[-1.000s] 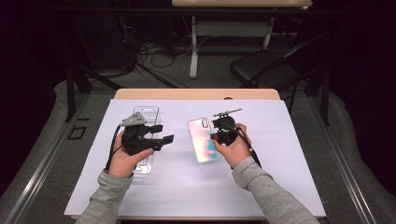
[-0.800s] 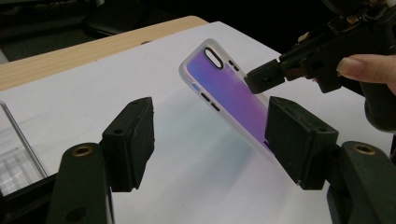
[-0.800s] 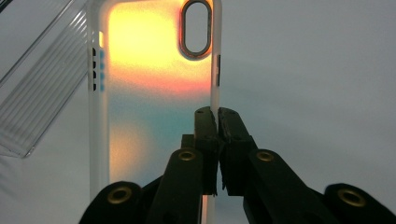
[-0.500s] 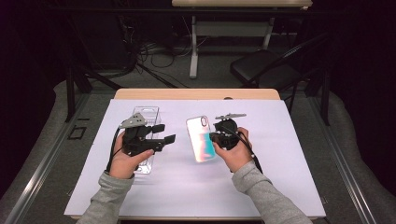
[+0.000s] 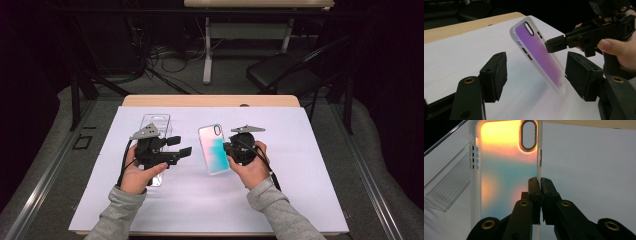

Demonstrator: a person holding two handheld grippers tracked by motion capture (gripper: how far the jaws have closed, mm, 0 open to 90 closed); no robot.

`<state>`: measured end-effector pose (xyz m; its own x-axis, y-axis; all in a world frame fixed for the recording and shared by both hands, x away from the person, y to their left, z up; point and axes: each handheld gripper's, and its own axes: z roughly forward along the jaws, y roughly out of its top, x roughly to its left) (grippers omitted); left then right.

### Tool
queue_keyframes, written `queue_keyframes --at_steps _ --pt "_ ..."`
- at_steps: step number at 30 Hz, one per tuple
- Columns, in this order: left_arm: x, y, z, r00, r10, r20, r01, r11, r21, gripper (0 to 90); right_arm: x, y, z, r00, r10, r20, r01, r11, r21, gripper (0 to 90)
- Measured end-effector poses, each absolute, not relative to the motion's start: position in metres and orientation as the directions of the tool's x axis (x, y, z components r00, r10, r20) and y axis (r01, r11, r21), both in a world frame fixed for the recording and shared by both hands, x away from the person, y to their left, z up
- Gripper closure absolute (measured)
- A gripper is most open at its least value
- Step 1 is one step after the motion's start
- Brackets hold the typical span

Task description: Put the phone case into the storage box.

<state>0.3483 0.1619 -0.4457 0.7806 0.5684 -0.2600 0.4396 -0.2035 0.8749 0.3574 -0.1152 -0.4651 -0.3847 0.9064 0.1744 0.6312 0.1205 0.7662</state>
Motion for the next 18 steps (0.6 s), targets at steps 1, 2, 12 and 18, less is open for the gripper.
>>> queue_keyframes --at_steps 1,2,12,18 --pt "0.348 0.161 -0.446 0.779 0.570 -0.261 0.442 -0.202 0.874 34.1 0.357 -0.116 -0.465 -0.389 0.905 0.175 0.627 0.120 0.770 87.4" --pt "0.347 0.160 -0.446 0.776 0.571 -0.267 0.448 -0.200 0.872 34.1 0.356 -0.116 -0.466 -0.388 0.906 0.170 0.621 0.120 0.774 87.3" --pt "0.348 0.159 -0.457 0.721 0.550 -0.421 0.560 -0.104 0.822 36.0 0.350 -0.117 -0.465 -0.388 0.904 0.179 0.587 0.093 0.804 87.4" --pt "0.349 0.156 -0.464 0.693 0.539 -0.479 0.608 -0.082 0.789 39.2 0.347 -0.117 -0.466 -0.392 0.902 0.180 0.578 0.089 0.811 87.4"
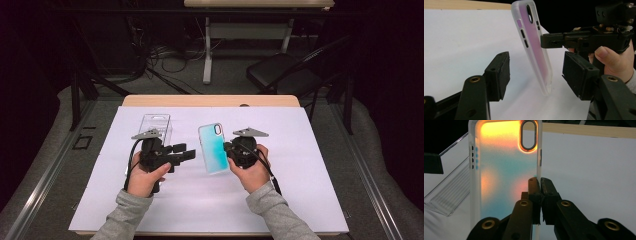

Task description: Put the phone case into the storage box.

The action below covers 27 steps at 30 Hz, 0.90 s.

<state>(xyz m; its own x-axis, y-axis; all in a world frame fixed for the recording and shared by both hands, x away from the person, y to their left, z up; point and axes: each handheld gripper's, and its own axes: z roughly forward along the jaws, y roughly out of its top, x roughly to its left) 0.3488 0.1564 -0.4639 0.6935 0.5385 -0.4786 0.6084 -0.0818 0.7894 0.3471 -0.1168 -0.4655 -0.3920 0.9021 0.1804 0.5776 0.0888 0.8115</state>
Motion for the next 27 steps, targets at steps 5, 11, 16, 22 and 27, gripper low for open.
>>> queue_keyframes --at_steps 5,11,16,22,27 --pt "0.350 0.155 -0.469 0.679 0.525 -0.513 0.637 -0.074 0.767 43.3 0.345 -0.116 -0.466 -0.398 0.900 0.179 0.567 0.088 0.819 87.4" --pt "0.350 0.152 -0.472 0.675 0.523 -0.520 0.649 -0.087 0.756 46.8 0.342 -0.115 -0.467 -0.405 0.895 0.188 0.564 0.083 0.821 87.5" --pt "0.350 0.151 -0.474 0.665 0.523 -0.533 0.664 -0.087 0.743 48.0 0.340 -0.113 -0.467 -0.413 0.890 0.192 0.562 0.083 0.823 87.4" --pt "0.350 0.148 -0.476 0.665 0.535 -0.521 0.664 -0.103 0.741 48.5 0.338 -0.110 -0.469 -0.419 0.887 0.196 0.561 0.084 0.823 87.4" --pt "0.348 0.147 -0.477 0.665 0.538 -0.518 0.664 -0.111 0.739 51.4 0.336 -0.107 -0.470 -0.427 0.884 0.192 0.555 0.088 0.827 87.4"
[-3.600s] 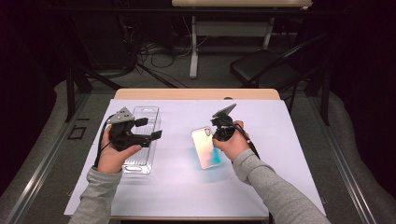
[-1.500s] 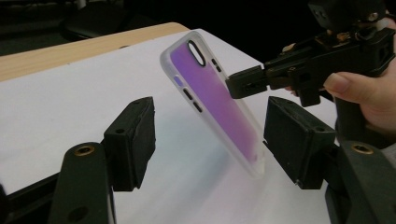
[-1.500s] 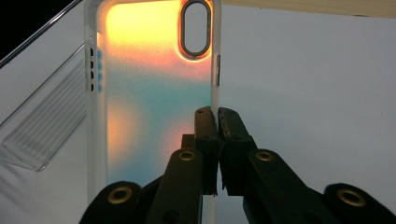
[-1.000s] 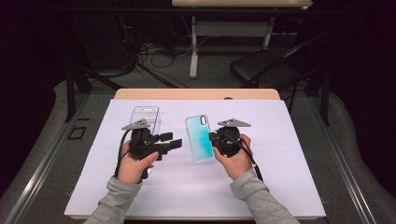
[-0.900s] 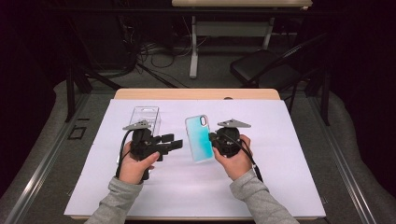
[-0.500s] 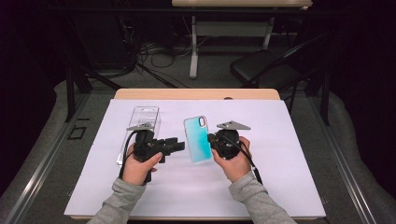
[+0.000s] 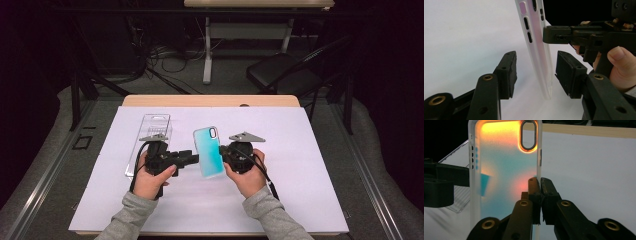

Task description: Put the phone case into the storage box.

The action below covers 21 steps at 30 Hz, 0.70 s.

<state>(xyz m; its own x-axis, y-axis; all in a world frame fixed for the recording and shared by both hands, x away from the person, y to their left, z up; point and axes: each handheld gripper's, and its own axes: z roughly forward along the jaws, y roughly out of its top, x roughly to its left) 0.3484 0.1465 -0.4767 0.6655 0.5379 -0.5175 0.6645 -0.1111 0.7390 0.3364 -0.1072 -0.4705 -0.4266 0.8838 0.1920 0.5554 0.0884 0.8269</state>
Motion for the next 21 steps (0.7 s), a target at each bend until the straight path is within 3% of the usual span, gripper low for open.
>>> queue_keyframes --at_steps 21 --pt "0.3485 0.1454 -0.4828 0.628 0.538 -0.562 0.706 -0.091 0.702 59.5 0.3310 -0.0986 -0.4749 -0.453 0.870 0.195 0.556 0.104 0.825 87.4"
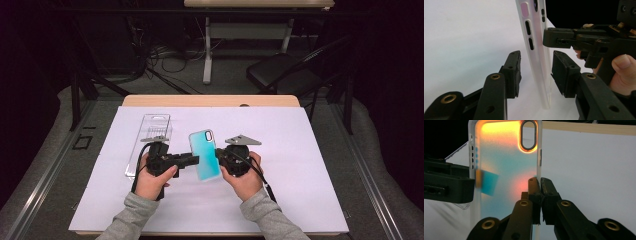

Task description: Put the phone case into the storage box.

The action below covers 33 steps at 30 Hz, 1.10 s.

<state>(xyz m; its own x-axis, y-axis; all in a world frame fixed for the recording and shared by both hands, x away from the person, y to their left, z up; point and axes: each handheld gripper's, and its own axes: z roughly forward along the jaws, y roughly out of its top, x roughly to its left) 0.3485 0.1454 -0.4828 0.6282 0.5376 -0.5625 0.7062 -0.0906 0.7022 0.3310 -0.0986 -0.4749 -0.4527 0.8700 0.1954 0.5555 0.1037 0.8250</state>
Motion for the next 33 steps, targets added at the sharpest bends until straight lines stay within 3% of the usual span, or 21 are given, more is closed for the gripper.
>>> queue_keyframes --at_steps 33 --pt "0.3486 0.1485 -0.4848 0.575 0.537 -0.617 0.759 -0.069 0.647 76.8 0.3289 -0.0936 -0.4758 -0.473 0.857 0.204 0.557 0.111 0.823 87.4"
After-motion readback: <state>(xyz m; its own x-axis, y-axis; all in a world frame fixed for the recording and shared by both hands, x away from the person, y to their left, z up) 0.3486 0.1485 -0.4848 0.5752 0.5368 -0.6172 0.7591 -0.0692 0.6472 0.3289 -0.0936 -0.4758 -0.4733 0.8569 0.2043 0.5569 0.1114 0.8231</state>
